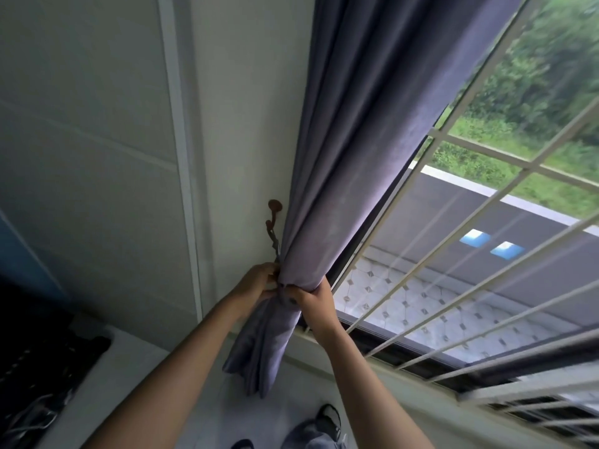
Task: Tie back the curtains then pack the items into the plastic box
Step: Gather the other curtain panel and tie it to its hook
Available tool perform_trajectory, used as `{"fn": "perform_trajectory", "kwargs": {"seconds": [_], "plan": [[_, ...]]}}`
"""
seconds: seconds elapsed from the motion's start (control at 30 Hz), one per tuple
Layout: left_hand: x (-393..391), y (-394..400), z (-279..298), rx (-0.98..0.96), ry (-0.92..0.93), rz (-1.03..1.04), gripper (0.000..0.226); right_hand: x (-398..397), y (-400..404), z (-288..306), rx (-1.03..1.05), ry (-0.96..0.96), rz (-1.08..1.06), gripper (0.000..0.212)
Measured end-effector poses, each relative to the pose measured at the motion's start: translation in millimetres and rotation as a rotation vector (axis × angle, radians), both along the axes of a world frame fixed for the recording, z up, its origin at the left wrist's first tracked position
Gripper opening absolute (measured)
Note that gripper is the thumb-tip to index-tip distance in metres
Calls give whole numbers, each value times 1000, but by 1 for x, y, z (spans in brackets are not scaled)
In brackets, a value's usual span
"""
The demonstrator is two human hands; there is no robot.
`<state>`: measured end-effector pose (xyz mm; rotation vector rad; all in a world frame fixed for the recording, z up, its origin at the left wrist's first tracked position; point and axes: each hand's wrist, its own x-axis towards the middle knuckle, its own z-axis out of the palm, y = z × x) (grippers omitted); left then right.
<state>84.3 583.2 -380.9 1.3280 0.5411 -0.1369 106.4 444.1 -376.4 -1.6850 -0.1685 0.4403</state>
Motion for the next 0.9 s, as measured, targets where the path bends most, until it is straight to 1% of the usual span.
{"fn": "perform_trajectory", "kwargs": {"seconds": [0.1,0.17,0.27,0.33,0.4,0.47,0.53,0.6,0.63,0.67,0.77,0.83,0.9], "plan": [[5,-3,1,32,46,40,24,0,-2,-6,-69,-45,-15,31],[7,-8,6,13,76,70,23,3,-4,-7,-101,-63,-6,29],[6,-15,13,-186,74,149,16,4,-8,-5,-131,-79,9,24],[8,-19,9,-263,68,218,26,3,-11,-6,-125,-92,21,27],[7,-24,10,-330,63,281,30,2,-13,-7,-83,-129,34,30],[6,-29,8,-380,45,310,24,0,-16,-12,-25,-138,-1,38],[4,-34,7,-450,-9,316,20,-5,-21,-23,-15,-99,-24,58],[0,-36,8,-511,-59,315,20,-13,-24,-37,-72,-75,12,71],[-2,-36,7,-545,-77,312,16,-15,-23,-43,-132,-71,16,73],[-3,-35,6,-583,-93,312,12,-15,-21,-46,-185,-73,1,70],[-6,-23,5,-582,-100,320,21,-6,-9,-45,-299,-126,-97,50],[-4,-14,10,-503,-58,371,18,-3,-5,-49,-342,-162,-107,39],[-2,-6,13,-371,-30,448,5,-3,-3,-53,-370,-190,-114,32]]}}
